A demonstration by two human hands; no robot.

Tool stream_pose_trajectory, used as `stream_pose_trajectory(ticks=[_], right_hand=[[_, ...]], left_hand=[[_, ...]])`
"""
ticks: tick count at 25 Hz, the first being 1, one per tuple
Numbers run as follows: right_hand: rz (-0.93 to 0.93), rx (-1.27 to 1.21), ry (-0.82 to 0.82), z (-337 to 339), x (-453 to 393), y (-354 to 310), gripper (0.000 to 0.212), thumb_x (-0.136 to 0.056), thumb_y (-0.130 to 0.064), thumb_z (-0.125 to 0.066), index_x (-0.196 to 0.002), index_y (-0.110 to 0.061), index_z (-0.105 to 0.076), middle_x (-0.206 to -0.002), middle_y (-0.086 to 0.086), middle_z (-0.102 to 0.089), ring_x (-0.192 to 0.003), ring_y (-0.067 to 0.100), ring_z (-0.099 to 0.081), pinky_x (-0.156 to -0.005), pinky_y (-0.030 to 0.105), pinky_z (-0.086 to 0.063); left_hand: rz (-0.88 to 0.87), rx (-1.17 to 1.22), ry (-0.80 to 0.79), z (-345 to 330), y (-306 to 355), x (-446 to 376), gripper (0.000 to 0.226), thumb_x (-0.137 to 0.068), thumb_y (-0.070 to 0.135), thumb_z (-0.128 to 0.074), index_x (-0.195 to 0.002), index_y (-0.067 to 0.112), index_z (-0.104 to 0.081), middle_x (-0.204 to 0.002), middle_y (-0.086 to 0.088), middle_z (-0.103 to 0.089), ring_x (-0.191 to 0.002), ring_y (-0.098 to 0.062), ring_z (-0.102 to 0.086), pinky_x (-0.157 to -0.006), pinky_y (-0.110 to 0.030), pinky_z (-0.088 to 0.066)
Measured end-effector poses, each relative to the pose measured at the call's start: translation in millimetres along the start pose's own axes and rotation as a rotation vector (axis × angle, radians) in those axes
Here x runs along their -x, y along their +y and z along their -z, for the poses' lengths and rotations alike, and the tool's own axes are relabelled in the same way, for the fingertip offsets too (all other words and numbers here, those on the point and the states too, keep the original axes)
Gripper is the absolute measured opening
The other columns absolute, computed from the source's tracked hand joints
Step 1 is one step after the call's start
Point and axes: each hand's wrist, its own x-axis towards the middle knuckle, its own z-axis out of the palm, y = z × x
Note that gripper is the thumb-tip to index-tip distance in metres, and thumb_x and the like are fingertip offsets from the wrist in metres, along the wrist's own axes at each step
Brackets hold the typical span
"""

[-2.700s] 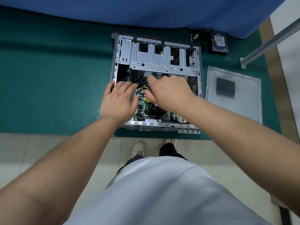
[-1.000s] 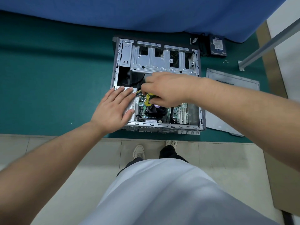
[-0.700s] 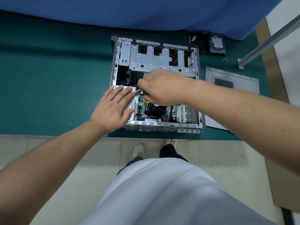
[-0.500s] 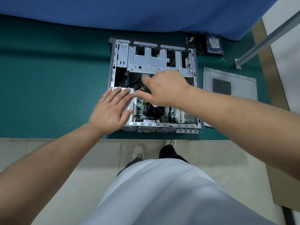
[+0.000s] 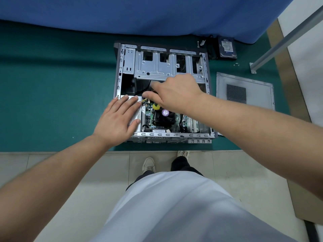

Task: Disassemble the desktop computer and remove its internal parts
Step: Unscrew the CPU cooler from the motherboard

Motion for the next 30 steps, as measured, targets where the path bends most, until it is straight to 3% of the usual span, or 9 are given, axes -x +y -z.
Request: stream_pose_trajectory(ticks=[3, 6, 10, 12, 17, 23, 27, 29, 30], right_hand=[[0.145, -0.062, 0.009, -4, -7, 4, 0.044, -0.106, -0.052, -0.033, -0.12, -0.015, -0.052, -0.083, 0.007, -0.06, -0.085, 0.033, -0.063, -0.055, 0.036, -0.037], [0.465, -0.203, -0.169, 7, -5, 15, 0.036, -0.098, -0.044, -0.047, -0.12, -0.016, -0.052, -0.107, 0.003, -0.056, -0.103, 0.025, -0.051, -0.087, 0.04, -0.044], [0.079, -0.03, -0.02, 7, 2, -4, 0.061, -0.097, -0.075, -0.026, -0.098, -0.019, -0.05, -0.066, 0.0, -0.048, -0.055, 0.022, -0.043, -0.054, 0.03, -0.03], [0.019, 0.016, 0.017, 6, -2, -12, 0.057, -0.102, -0.069, -0.024, -0.096, -0.019, -0.05, -0.06, -0.002, -0.041, -0.049, 0.021, -0.035, -0.049, 0.03, -0.02], [0.509, -0.071, -0.054, 8, 0, -1, 0.042, -0.099, -0.042, -0.036, -0.123, -0.013, -0.054, -0.107, 0.006, -0.061, -0.101, 0.029, -0.056, -0.082, 0.041, -0.043], [-0.012, 0.042, -0.034, 7, -3, -6, 0.057, -0.105, -0.062, -0.021, -0.116, -0.016, -0.054, -0.06, -0.001, -0.039, -0.049, 0.021, -0.03, -0.05, 0.03, -0.02], [0.424, -0.086, -0.155, 11, -11, 16, 0.039, -0.104, -0.044, -0.041, -0.127, -0.014, -0.05, -0.11, 0.007, -0.063, -0.101, 0.032, -0.057, -0.077, 0.042, -0.047], [0.465, -0.099, -0.192, 17, -12, 21, 0.041, -0.101, -0.046, -0.044, -0.127, -0.016, -0.054, -0.112, 0.005, -0.062, -0.11, 0.03, -0.055, -0.088, 0.043, -0.048], [0.41, -0.067, -0.159, 14, -10, 19, 0.044, -0.102, -0.052, -0.04, -0.124, -0.018, -0.055, -0.101, 0.004, -0.062, -0.1, 0.03, -0.057, -0.077, 0.042, -0.048]], left_hand=[[-0.002, -0.001, 0.005, 0, 0, 0, 0.06, -0.102, 0.045, -0.041, -0.151, 0.013, -0.05, -0.16, -0.005, -0.045, -0.149, -0.031, -0.038, -0.125, -0.051, -0.022], [0.0, -0.002, 0.009, -1, -1, 0, 0.059, -0.102, 0.045, -0.04, -0.152, 0.014, -0.049, -0.16, -0.004, -0.045, -0.149, -0.031, -0.038, -0.125, -0.05, -0.021], [-0.003, -0.004, 0.0, -2, -1, 0, 0.061, -0.102, 0.046, -0.038, -0.153, 0.014, -0.047, -0.16, -0.005, -0.044, -0.149, -0.031, -0.036, -0.126, -0.05, -0.02], [-0.001, -0.001, 0.008, -3, -2, 0, 0.06, -0.102, 0.045, -0.039, -0.152, 0.013, -0.048, -0.159, -0.006, -0.045, -0.149, -0.032, -0.037, -0.126, -0.05, -0.02], [0.004, 0.007, 0.003, -3, -2, 0, 0.061, -0.102, 0.046, -0.038, -0.153, 0.014, -0.047, -0.16, -0.005, -0.044, -0.15, -0.031, -0.036, -0.126, -0.05, -0.02], [0.0, 0.005, 0.014, -4, -2, 1, 0.06, -0.102, 0.046, -0.039, -0.152, 0.015, -0.049, -0.16, -0.004, -0.045, -0.15, -0.03, -0.037, -0.126, -0.05, -0.02], [-0.004, 0.009, 0.015, -6, -4, 0, 0.06, -0.103, 0.046, -0.039, -0.153, 0.016, -0.048, -0.16, -0.004, -0.044, -0.15, -0.03, -0.036, -0.126, -0.05, -0.02], [-0.007, 0.01, 0.01, -6, -5, -1, 0.06, -0.103, 0.047, -0.038, -0.153, 0.016, -0.047, -0.16, -0.003, -0.044, -0.15, -0.03, -0.035, -0.126, -0.05, -0.02], [-0.008, 0.009, 0.007, -6, -5, 0, 0.06, -0.103, 0.047, -0.038, -0.154, 0.016, -0.047, -0.161, -0.003, -0.043, -0.15, -0.029, -0.035, -0.126, -0.05, -0.02]])
